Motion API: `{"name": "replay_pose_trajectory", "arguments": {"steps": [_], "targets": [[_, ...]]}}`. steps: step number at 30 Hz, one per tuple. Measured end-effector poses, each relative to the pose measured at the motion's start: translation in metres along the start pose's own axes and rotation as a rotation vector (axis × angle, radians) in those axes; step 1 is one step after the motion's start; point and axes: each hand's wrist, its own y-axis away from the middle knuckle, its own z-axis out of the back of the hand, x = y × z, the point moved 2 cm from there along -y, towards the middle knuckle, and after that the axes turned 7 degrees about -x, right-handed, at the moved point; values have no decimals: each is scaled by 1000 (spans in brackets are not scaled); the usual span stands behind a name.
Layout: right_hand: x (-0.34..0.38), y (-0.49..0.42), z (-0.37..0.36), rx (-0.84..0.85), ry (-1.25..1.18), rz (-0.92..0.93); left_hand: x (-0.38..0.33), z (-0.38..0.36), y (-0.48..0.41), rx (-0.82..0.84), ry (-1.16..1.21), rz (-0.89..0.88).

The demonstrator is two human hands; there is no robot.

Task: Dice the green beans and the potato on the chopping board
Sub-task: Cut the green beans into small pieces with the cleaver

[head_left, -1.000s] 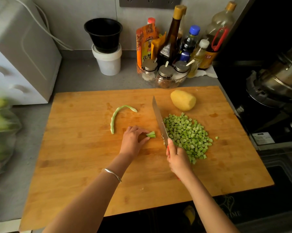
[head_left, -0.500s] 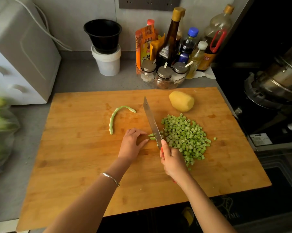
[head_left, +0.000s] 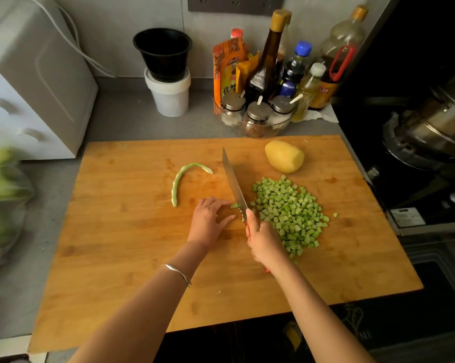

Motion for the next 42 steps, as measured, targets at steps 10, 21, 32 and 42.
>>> {"name": "replay_pose_trajectory", "arguments": {"steps": [10, 21, 32, 42], "targets": [[1, 2, 7, 26, -82, -67, 1, -5, 3, -42, -4, 34], [-15, 21, 30, 106, -150, -99, -7, -7, 0, -62, 15, 116], [-8, 16, 56, 59, -420, -50, 16, 40, 7, 172, -153, 139], [-8, 16, 67, 18, -441, -30, -48, -18, -33, 147, 124, 255]]}}
